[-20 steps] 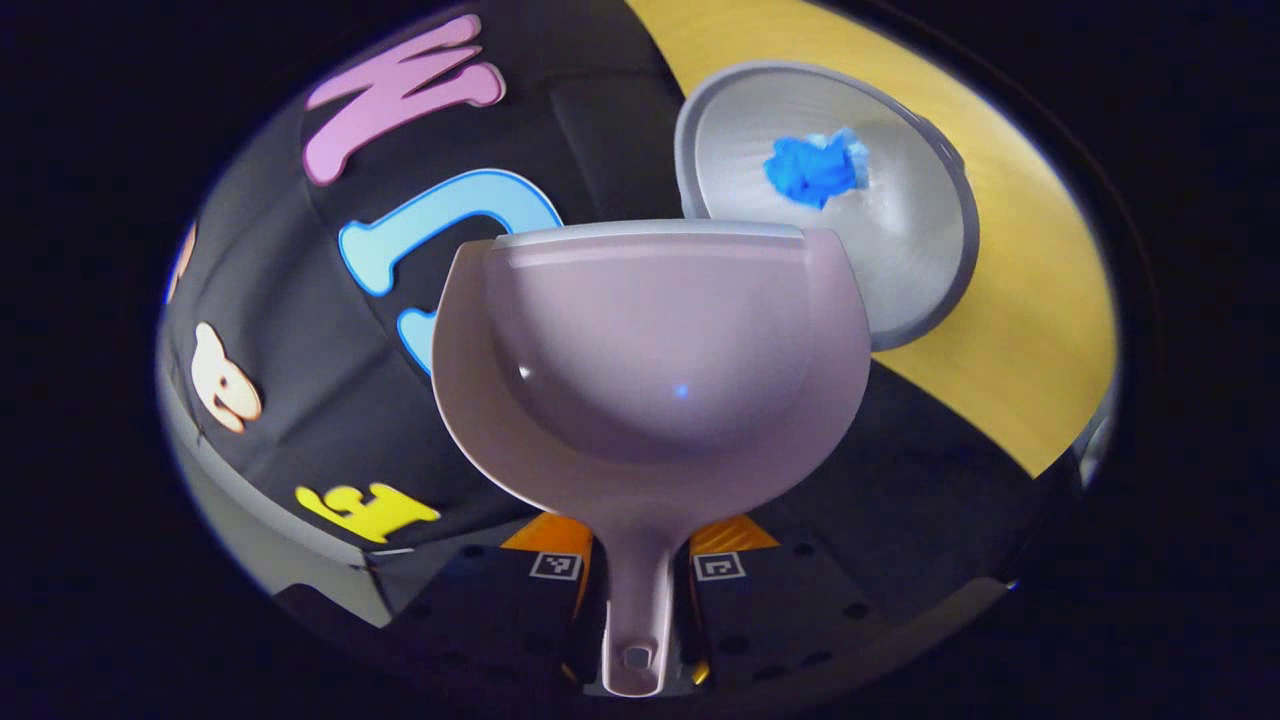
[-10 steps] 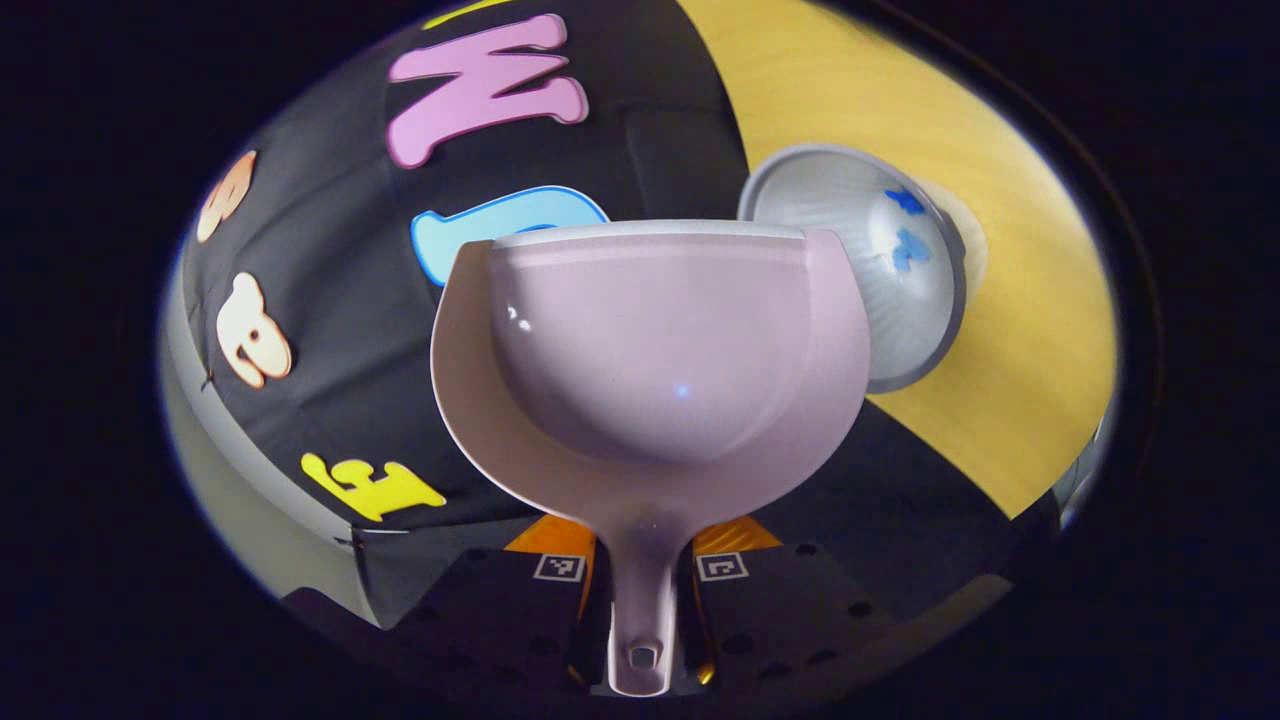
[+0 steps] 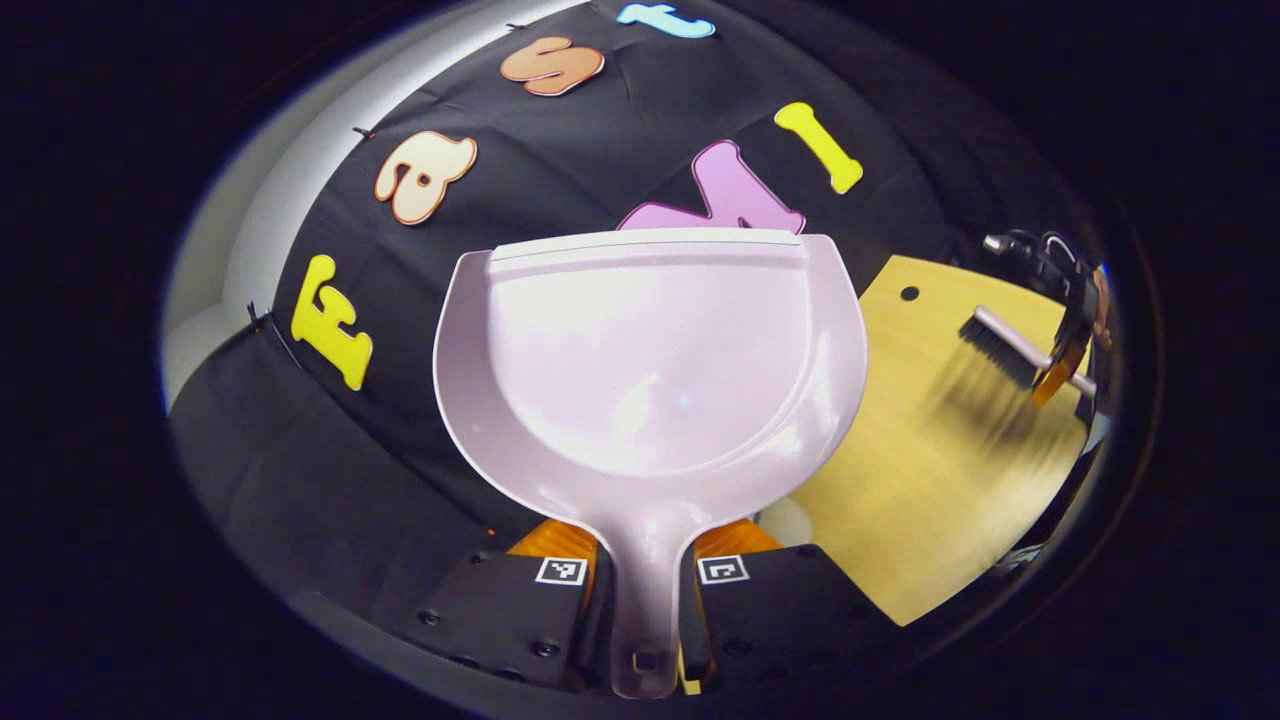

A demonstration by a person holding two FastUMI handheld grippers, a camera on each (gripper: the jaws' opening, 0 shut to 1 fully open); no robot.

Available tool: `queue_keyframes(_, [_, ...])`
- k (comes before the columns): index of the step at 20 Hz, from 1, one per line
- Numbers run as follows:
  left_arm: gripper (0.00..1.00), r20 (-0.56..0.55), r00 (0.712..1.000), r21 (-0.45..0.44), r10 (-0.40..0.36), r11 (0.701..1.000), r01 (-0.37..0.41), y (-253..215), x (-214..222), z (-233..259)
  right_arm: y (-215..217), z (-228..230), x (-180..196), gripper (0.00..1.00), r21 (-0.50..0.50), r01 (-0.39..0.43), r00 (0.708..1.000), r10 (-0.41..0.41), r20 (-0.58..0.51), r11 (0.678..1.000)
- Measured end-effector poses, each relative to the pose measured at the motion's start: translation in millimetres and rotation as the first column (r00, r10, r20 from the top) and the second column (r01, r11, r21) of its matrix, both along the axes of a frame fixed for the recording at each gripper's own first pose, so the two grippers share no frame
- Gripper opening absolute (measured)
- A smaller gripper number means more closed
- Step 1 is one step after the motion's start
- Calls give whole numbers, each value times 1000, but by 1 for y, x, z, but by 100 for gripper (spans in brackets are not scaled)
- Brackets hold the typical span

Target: Pick up the small broom and dustpan from the desktop, sweep the trash into the dustpan with the broom, and then empty the trash into the garbage bin.

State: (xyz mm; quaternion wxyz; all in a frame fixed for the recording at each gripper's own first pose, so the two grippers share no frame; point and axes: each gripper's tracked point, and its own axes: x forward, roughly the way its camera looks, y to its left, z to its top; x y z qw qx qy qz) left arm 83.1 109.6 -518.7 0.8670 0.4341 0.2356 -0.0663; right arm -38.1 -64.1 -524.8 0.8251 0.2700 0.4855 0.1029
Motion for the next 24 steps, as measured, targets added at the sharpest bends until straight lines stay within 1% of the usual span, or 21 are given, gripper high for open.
queue_keyframes(1, [24,-50,999,-70,5,998,-9,-12,-11,-17,1,1,-1,19,-9,7,1000,-7,-6,1000])
queue_keyframes(2, [24,-108,994,-157,19,987,-36,-26,-30,-41,1,2,0,19,-26,25,1000,-25,-8,999])
queue_keyframes(3, [24,-193,981,-247,29,966,-77,-38,-44,-71,0,3,0,19,-59,48,999,-48,-10,997])
queue_keyframes(4, [24,-273,961,-323,41,937,-132,-48,-61,-104,2,3,-1,19,-91,61,998,-62,-13,994])
queue_keyframes(5, [23,-347,936,-377,59,905,-197,-55,-70,-133,4,2,0,19,-119,68,997,-71,-24,991])
queue_keyframes(6, [24,-418,905,-388,83,884,-261,-62,-76,-162,5,-4,0,19,-152,69,996,-76,-43,986])
queue_keyframes(7, [24,-467,877,-369,109,878,-306,-64,-82,-180,6,-13,-3,19,-194,51,994,-69,-87,980])
queue_keyframes(8, [25,-500,855,-351,136,871,-344,-70,-87,-199,5,-25,-6,19,-240,45,988,-79,-132,970])
queue_keyframes(9, [24,-544,825,-326,154,867,-377,-75,-88,-221,9,-36,-10,19,-274,41,981,-91,-174,961])
queue_keyframes(10, [24,-605,778,-296,168,860,-416,-82,-94,-242,13,-47,-15,19,-298,37,970,-106,-220,954])
queue_keyframes(12, [24,-723,666,-253,181,828,-501,-96,-107,-280,16,-68,-12,19,-326,44,951,-140,-277,944])
queue_keyframes(13, [24,-769,610,-221,192,815,-536,-101,-111,-292,14,-80,-10,19,-351,38,942,-151,-301,936])
queue_keyframes(14, [24,-799,561,-181,217,803,-568,-102,-114,-297,12,-93,-9,19,-378,25,934,-156,-320,926])
queue_keyframes(16, [24,-838,484,-111,251,791,-602,-103,-119,-294,15,-118,-19,19,-396,-21,903,-153,-402,918])
queue_keyframes(17, [27,-849,458,-88,265,783,-616,-103,-119,-290,17,-130,-20,20,-402,-27,886,-164,-433,915])
queue_keyframes(18, [27,-852,447,-75,273,782,-619,-103,-115,-290,20,-143,-25,20,-405,-27,871,-177,-458,914])
queue_keyframes(20, [27,-863,409,-33,296,775,-631,-106,-114,-286,25,-160,-39,20,-402,-55,838,-177,-516,914])
queue_keyframes(21, [27,-872,387,-21,299,767,-641,-110,-113,-284,26,-165,-40,20,-408,-77,831,-168,-531,910])
queue_keyframes(22, [25,-878,367,-9,306,757,-653,-112,-112,-280,26,-168,-38,19,-419,-86,836,-163,-524,904])
queue_keyframes(23, [25,-871,377,-4,314,764,-645,-113,-109,-275,27,-169,-34,20,-426,-80,844,-167,-510,901])
queue_keyframes(24, [25,-862,390,6,325,775,-632,-111,-109,-280,29,-170,-32,20,-418,-74,839,-170,-516,905])
